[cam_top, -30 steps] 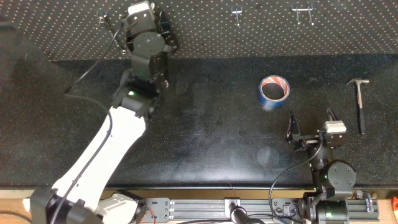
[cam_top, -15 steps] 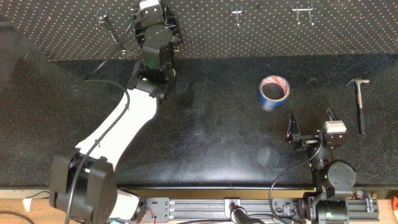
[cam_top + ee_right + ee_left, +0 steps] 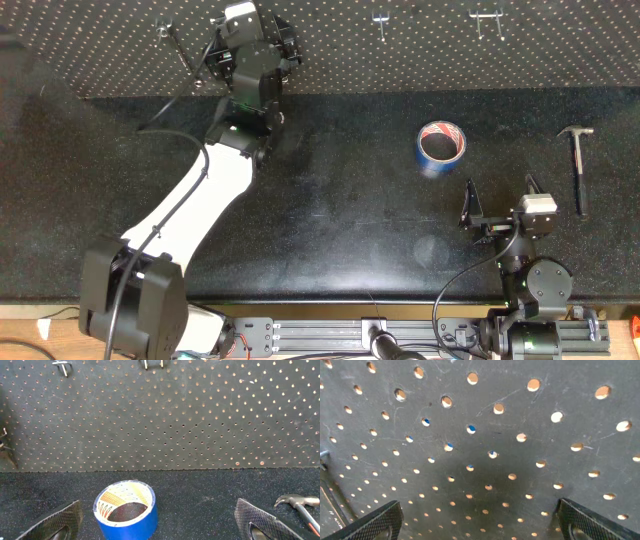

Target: Place Tools Onto Pegboard

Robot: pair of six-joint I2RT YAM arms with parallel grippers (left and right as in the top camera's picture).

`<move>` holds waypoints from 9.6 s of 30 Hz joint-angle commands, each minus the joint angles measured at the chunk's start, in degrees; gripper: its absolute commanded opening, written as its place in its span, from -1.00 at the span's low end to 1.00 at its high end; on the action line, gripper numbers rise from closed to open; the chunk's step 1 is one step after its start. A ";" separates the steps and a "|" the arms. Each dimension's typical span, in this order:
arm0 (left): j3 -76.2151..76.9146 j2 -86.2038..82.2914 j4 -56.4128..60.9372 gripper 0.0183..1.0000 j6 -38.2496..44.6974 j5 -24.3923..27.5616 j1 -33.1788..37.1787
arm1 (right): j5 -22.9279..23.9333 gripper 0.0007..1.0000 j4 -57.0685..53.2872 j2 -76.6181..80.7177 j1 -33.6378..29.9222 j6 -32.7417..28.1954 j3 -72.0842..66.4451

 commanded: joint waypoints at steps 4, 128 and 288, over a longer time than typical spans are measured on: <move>-21.62 -40.39 -20.76 1.00 0.07 17.20 11.06 | 0.09 0.99 -0.31 -0.50 0.33 0.48 -0.15; -62.90 -93.81 -18.91 1.00 5.40 35.93 18.82 | 27.89 -0.36 15.13 90.40 36.46 -6.86 61.79; -62.90 -93.81 -18.91 1.00 5.40 35.93 18.82 | 4.94 0.93 -0.90 -0.66 -1.33 -2.97 -0.15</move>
